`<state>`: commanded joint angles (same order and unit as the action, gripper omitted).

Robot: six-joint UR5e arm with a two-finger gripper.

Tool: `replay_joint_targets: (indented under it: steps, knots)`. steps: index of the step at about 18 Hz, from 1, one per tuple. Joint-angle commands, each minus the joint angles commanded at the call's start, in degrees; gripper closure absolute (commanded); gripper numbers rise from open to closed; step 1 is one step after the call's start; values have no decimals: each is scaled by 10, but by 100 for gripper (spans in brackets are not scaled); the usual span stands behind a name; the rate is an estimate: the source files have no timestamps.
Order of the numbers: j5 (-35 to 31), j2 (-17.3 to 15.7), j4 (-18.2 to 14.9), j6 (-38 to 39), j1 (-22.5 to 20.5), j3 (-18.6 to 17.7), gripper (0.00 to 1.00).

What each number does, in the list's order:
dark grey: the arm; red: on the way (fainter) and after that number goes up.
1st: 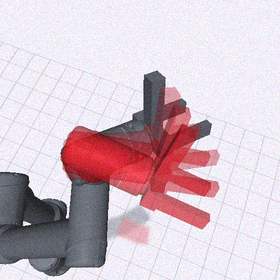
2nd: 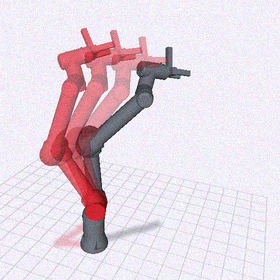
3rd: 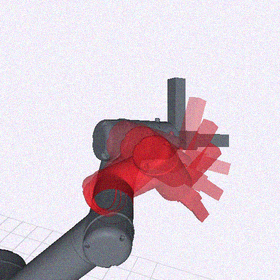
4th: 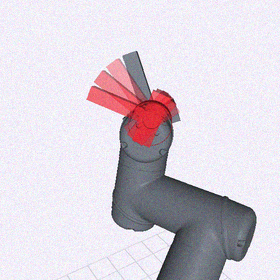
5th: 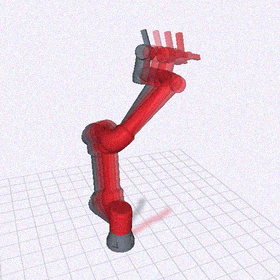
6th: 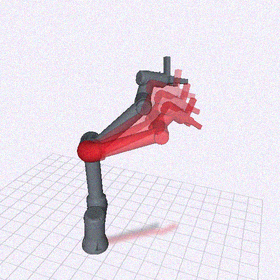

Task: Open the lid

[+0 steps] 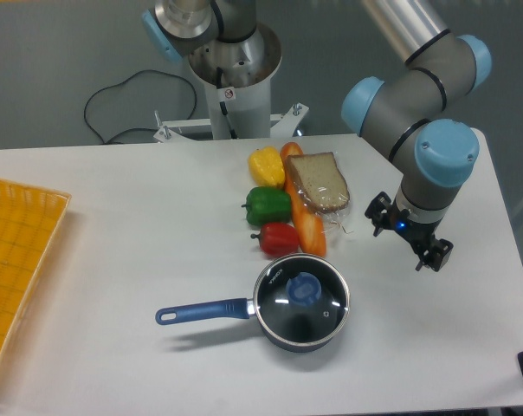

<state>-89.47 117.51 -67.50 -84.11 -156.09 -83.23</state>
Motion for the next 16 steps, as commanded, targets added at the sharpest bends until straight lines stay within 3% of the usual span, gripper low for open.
replay_joint_targets:
  steps: [8, 16]
  knots:
    - [-6, -2, -1, 4, 0, -1, 0]
    - [-4, -25, 0, 4, 2, -15, 0]
